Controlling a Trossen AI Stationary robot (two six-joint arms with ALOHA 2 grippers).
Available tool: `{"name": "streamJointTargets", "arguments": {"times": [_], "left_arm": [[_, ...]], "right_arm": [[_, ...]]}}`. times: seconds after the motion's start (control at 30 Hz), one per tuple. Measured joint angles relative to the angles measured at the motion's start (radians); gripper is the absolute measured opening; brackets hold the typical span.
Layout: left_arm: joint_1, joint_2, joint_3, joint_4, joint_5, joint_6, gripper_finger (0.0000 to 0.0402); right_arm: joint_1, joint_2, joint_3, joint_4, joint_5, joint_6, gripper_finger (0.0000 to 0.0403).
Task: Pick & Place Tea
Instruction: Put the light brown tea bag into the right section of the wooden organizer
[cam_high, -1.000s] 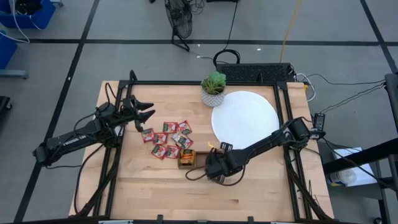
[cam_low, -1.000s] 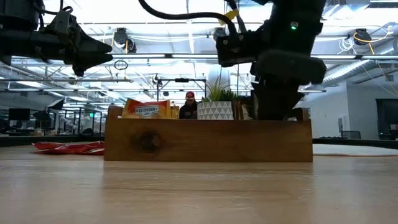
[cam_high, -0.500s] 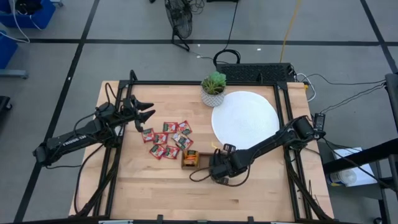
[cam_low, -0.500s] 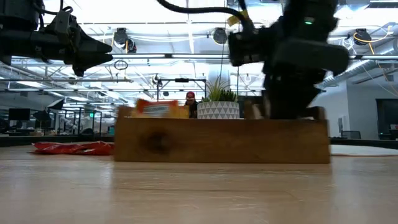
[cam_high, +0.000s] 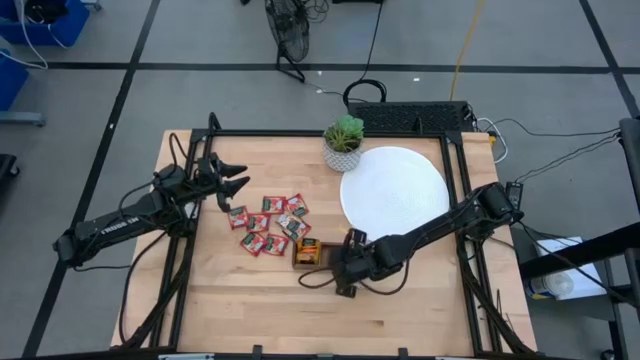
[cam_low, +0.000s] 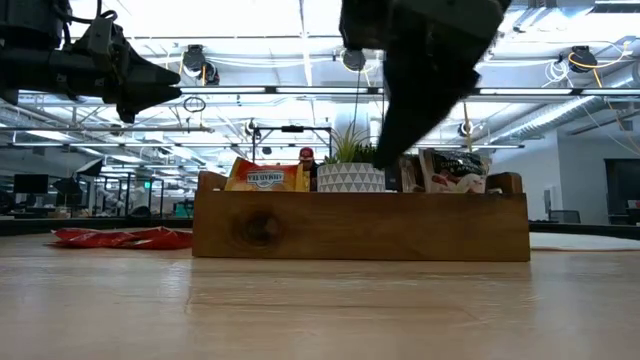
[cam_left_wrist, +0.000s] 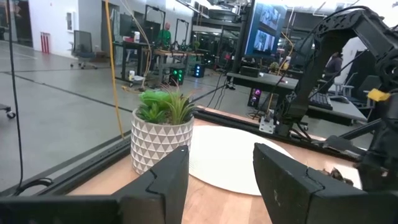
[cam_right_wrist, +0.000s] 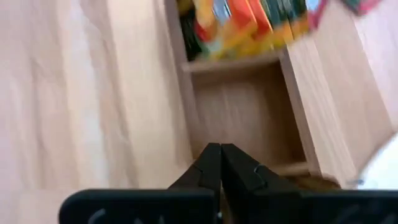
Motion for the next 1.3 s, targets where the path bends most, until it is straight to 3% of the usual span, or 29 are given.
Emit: {"name": "streamJointTargets", "arguments": {"times": [0.13, 0.33, 0.47, 0.57, 0.83, 0.93, 1.03, 1.13, 1.3], "left_arm": [[0.000, 0.000, 0.000, 0.000, 0.000, 0.000, 0.0182], [0.000, 0.000, 0.000, 0.001, 0.000, 0.000, 0.0182], [0.000, 0.000, 0.000, 0.000, 0.000, 0.000, 0.0182], [0.000, 0.000, 0.000, 0.001, 0.000, 0.000, 0.0182], [0.000, 0.000, 0.000, 0.000, 0.000, 0.000, 0.0182], [0.000, 0.000, 0.000, -0.001, 0.000, 0.000, 0.0182], [0.000, 0.000, 0.000, 0.000, 0.000, 0.000, 0.0182], [0.000, 0.000, 0.000, 0.001, 0.000, 0.000, 0.0182], [0.000, 0.000, 0.000, 0.001, 0.000, 0.000, 0.0182]], "right_arm": [[-0.005, -0.019, 0.001, 0.179, 0.004, -0.124, 0.0000], [-0.029, -0.018, 0.001, 0.471, 0.000, -0.435, 0.0000], [-0.072, -0.017, 0.001, 0.572, 0.034, -0.613, 0.0001], [-0.138, -0.018, 0.027, 0.512, 0.060, -0.698, 0.0021], [-0.338, 0.015, 0.092, 0.391, -0.067, -0.568, 0.0154], [-0.410, 0.001, 0.090, 0.254, -0.097, -0.478, 0.0180], [-0.462, -0.038, 0.057, 0.177, -0.211, -0.439, 0.0188], [-0.463, -0.093, -0.085, 0.331, -0.288, -0.440, 0.0184], [-0.459, -0.252, -0.413, 0.761, -0.273, -0.437, 0.0165]]}}
